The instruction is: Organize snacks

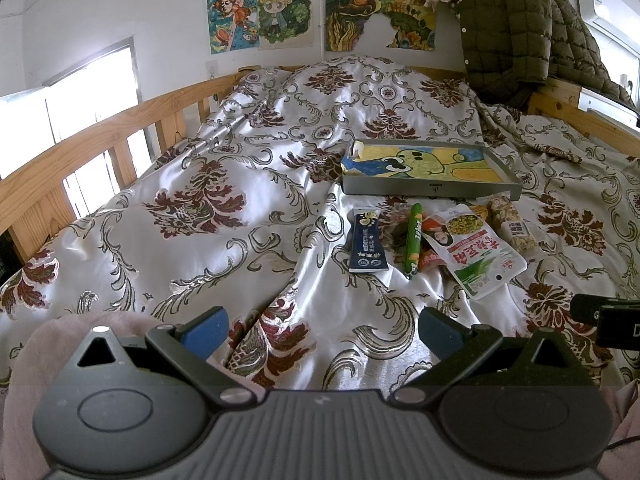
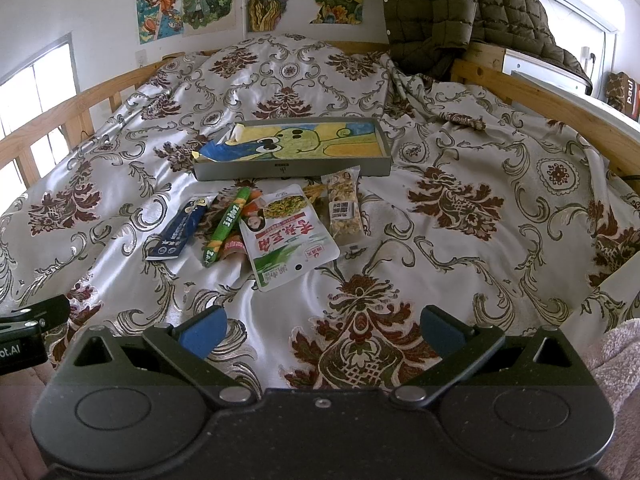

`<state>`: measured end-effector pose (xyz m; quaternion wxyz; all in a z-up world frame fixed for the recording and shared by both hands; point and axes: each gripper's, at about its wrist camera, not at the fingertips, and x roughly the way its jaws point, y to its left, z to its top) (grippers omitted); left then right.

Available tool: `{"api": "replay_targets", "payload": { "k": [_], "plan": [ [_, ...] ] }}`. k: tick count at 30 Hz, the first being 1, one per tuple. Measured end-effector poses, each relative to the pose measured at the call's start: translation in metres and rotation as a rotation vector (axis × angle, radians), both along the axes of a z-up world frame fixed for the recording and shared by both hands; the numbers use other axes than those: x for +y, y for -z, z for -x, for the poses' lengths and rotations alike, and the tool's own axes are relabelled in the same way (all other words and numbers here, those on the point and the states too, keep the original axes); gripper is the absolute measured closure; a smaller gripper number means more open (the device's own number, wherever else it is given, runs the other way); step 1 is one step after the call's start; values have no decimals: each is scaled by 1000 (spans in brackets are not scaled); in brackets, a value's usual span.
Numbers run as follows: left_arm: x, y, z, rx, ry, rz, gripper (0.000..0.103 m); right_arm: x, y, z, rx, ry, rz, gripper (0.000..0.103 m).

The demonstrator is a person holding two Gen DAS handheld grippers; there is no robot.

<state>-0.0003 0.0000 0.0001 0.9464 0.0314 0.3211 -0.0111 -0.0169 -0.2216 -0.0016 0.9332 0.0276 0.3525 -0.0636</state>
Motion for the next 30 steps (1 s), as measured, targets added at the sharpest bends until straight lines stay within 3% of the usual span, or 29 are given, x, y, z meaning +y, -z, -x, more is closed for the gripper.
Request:
{"api": "replay_targets", "payload": {
  "k": [21,30],
  "plan": [
    [0,-2,-2,13,-4,-6,0,2,0,-4,21,-8,-12,1],
    [-1,-12,-27,84,6,67,0,-12,-3,-14,35,23,-87,1]
  ]
}}
